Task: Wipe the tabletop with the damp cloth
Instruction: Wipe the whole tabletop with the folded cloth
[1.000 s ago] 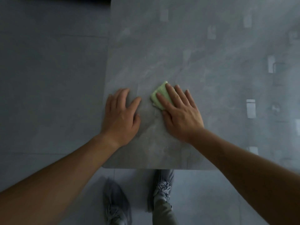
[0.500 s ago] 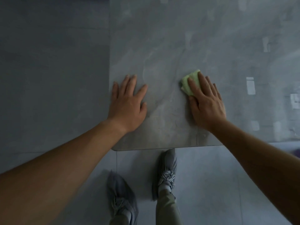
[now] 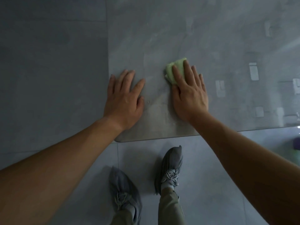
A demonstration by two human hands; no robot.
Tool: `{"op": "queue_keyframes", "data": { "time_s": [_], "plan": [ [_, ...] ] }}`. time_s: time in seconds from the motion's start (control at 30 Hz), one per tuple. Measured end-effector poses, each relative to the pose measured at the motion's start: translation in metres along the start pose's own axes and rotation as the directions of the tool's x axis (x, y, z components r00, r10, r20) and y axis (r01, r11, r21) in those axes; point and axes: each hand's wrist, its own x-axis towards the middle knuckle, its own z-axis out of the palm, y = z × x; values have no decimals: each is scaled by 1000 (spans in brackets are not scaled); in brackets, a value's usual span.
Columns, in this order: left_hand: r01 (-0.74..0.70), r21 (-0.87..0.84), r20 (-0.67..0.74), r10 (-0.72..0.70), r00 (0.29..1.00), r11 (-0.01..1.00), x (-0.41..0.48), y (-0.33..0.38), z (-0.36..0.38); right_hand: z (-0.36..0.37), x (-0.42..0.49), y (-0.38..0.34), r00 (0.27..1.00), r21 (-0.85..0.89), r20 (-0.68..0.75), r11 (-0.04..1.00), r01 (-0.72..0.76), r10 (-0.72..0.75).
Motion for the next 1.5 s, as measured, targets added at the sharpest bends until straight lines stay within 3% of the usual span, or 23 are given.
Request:
{"op": "queue_keyframes", "data": {
  "time_s": [0.17,0.27,0.43,0.5,0.6,0.77,0.83,0.97,1.07,1.3,1.5],
  "plan": [
    [-5,-4,-12,5,1000,1000,0,-1,1,6,-57,5,987,-36,41,987,155,-154],
    [-4,-12,-11,4,1000,1000,0,-2,2,2,-39,18,971,-77,58,969,234,-230],
    [-12,-30,-27,12,1000,999,-1,-4,3,-6,17,17,1000,7,-5,1000,8,-8],
    [-5,-41,-29,4,1000,999,-1,-4,3,-4,-1,16,993,-41,7,993,114,-114],
    [2,-66,-52,-6,999,998,-1,-3,3,-3,-40,26,925,-90,91,922,377,-370],
    [50,-116,-79,-59,995,992,2,-1,3,-3,-49,28,868,-79,132,868,490,-478],
    [72,-136,-76,-83,994,988,4,1,4,0,-24,15,886,-73,112,885,460,-451],
    [64,-127,-69,-73,995,990,5,-2,3,-6,49,-6,969,-15,63,971,239,-238],
    [64,-144,-65,-74,995,987,5,-3,0,-6,57,-10,993,0,42,993,114,-114],
    [62,-147,-47,-70,996,987,6,-3,0,18,-38,-47,996,30,33,997,77,-78],
    [50,-117,-15,-52,999,992,6,-6,-4,4,28,-19,1000,5,-3,1000,16,-16]
  ]
}}
